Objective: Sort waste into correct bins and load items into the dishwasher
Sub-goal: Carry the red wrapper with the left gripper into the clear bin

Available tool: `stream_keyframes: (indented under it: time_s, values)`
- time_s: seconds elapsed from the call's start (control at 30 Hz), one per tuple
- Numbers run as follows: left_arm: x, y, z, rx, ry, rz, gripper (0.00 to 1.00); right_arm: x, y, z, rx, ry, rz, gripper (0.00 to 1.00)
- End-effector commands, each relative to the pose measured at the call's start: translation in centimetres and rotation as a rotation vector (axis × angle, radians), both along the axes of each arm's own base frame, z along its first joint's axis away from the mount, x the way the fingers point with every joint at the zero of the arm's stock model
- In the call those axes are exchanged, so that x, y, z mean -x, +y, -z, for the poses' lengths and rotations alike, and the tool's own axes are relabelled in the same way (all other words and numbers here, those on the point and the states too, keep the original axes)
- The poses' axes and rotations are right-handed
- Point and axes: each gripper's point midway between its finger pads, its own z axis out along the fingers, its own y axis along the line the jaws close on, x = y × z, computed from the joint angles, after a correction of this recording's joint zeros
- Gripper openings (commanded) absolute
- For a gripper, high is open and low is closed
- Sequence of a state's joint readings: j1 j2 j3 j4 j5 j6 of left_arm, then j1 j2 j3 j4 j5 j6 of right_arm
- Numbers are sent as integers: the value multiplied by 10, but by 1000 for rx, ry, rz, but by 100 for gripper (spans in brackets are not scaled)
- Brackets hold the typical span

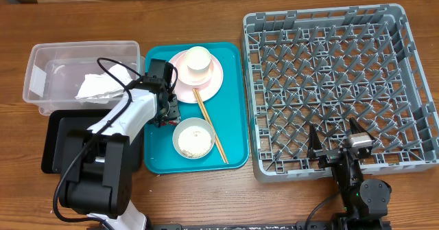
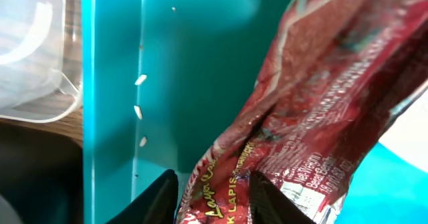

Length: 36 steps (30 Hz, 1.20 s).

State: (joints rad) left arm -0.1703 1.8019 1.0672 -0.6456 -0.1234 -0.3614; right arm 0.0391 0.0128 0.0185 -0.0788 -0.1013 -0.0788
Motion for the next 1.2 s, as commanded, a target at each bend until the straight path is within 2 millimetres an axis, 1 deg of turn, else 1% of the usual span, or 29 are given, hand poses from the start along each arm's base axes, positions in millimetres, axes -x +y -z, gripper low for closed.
stream_keyframes:
  time_s: [0.0, 0.03, 0.07, 0.1, 0.23, 0.33, 0.47, 0.57, 0.67, 0.73, 0.8, 0.87, 0.97, 1.03, 1.17]
  values:
    - [4, -4, 6, 13, 19, 26, 22, 0, 0, 2, 4, -4, -1, 100]
    - [4, -4, 6, 17, 21, 28, 12, 0, 0, 2, 4, -4, -1, 100]
    - [5, -6, 6, 28, 25, 31, 7, 0, 0, 2, 4, -4, -1, 100]
    - [6, -8, 6, 40, 28, 37, 4, 0, 0, 2, 4, -4, -1, 100]
    - [8, -9, 0, 45, 43, 38, 4, 0, 0, 2, 4, -4, -1, 100]
    - [8, -9, -15, 47, 32, 35, 4, 0, 0, 2, 4, -4, -1, 100]
    - [0, -9, -49, 54, -38, 35, 4, 0, 0, 2, 4, -5, -1, 100]
    - [-9, -9, -84, 72, -136, 21, 4, 0, 0, 2, 4, -4, -1, 100]
    - [-15, -1, -120, 94, -237, -27, 4, 0, 0, 2, 4, -4, -1, 100]
    - [-18, 10, -143, 105, -302, -73, 4, 0, 0, 2, 4, -4, -1, 100]
    - [-18, 27, -159, 108, -355, -130, 4, 0, 0, 2, 4, -4, -1, 100]
    - [-17, 48, -168, 87, -386, -182, 4, 0, 0, 2, 4, -4, -1, 100]
    - [-14, 80, -171, 51, -394, -268, 4, 0, 0, 2, 4, -4, -1, 100]
    - [-12, 98, -166, 40, -384, -317, 4, 0, 0, 2, 4, -4, -1, 100]
    - [-14, 124, -149, 26, -346, -388, 4, 0, 0, 2, 4, -4, -1, 100]
